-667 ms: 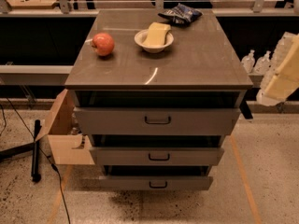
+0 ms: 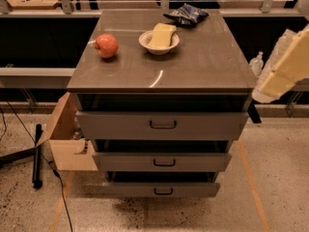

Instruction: Pick sponge from paper bowl and place on counter

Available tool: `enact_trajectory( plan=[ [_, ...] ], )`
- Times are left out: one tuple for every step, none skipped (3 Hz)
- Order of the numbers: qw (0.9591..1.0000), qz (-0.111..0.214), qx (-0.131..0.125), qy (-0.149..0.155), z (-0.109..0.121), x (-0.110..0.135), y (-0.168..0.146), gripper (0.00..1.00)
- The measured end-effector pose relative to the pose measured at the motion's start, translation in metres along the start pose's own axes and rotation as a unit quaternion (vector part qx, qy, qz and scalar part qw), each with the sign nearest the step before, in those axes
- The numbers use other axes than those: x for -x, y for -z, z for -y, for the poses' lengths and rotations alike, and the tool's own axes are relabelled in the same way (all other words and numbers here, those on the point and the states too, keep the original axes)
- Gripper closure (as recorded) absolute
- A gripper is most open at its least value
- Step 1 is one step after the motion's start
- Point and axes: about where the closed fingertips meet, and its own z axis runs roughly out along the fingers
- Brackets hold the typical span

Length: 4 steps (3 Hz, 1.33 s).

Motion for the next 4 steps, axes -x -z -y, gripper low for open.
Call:
enact_trajectory(
  plan=[
    [0.995,0.053,-0.028,-0.079,0.028,0.002,-0.031,0.0],
    [0.9802,0.109,-0.055,-0.156,0.07,0.004,-0.072,0.0],
    [0.958,0.161,-0.072,-0.226,0.109,0.006,-0.122,0.0],
    [0.9366,0.191,-0.076,-0.284,0.145,0.008,-0.168,0.0]
  ],
)
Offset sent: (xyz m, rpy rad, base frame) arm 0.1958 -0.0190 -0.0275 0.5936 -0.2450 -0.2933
